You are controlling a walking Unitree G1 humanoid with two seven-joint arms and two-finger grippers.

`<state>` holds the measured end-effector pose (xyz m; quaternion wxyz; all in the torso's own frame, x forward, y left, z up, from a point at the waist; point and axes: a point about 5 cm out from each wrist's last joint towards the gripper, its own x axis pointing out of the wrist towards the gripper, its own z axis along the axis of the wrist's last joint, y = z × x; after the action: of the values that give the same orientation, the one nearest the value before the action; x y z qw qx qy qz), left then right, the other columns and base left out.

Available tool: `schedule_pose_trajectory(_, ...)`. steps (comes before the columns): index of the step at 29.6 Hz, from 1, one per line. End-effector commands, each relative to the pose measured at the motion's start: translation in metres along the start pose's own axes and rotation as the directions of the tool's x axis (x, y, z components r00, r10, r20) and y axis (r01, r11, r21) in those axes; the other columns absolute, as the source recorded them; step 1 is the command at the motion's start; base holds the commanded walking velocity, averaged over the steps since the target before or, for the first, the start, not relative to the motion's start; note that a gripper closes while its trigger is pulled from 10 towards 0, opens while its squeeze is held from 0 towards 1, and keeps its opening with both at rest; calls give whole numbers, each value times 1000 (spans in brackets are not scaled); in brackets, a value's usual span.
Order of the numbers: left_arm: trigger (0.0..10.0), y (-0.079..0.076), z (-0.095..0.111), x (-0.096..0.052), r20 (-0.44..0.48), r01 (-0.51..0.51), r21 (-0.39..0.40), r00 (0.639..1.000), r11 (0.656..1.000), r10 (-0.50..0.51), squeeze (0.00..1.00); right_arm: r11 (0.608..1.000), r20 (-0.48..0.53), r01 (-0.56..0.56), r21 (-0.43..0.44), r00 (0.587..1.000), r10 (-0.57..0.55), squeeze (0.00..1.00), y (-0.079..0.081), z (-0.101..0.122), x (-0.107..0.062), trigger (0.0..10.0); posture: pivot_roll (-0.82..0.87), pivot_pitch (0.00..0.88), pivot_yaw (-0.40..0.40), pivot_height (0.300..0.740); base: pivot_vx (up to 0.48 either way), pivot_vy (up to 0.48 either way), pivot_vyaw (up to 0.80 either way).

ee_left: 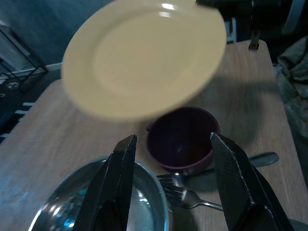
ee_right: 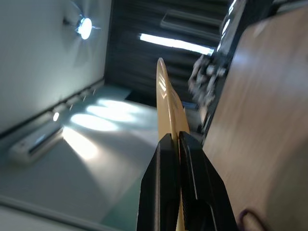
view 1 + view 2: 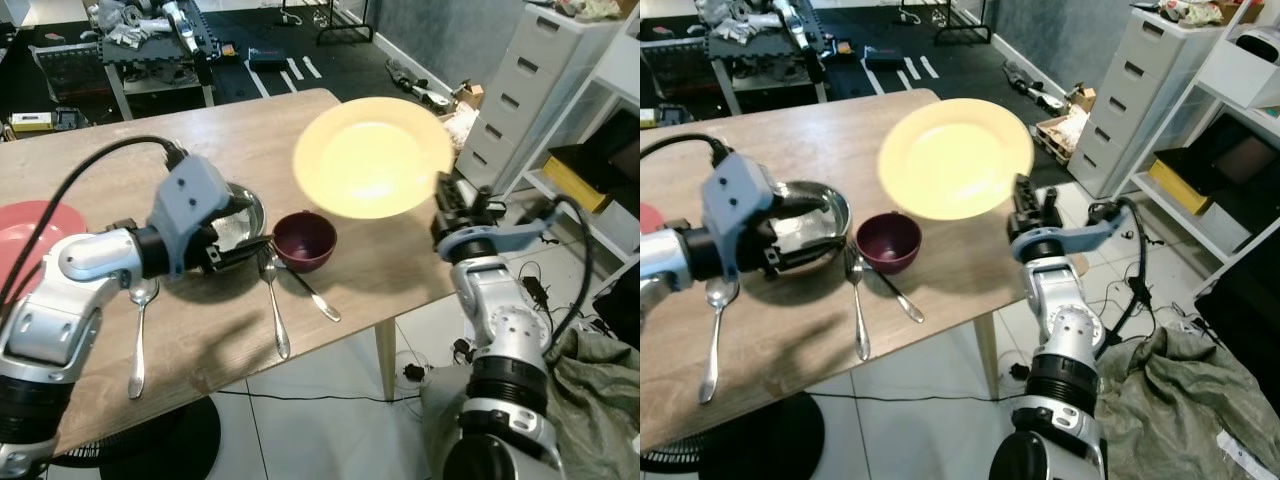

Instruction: Setting the table

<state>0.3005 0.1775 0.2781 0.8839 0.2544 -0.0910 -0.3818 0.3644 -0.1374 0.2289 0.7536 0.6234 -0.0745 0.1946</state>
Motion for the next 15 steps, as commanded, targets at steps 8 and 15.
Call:
schedule_pose_trajectory(8,10000,-1,1,-40,-141,79,61,988,995,-70,0,1000,-219,29,9,975,-26,0,5,-73,-3,10000,167,82,37,740,0,0,0)
schedule_pose_trajectory(15,10000,-10,-8,-62,-216,71,37,974,997,-61,0,995,-360,94,22,930,-79,0,4,-121,-8,10000,183,73,22,740,0,0,0)
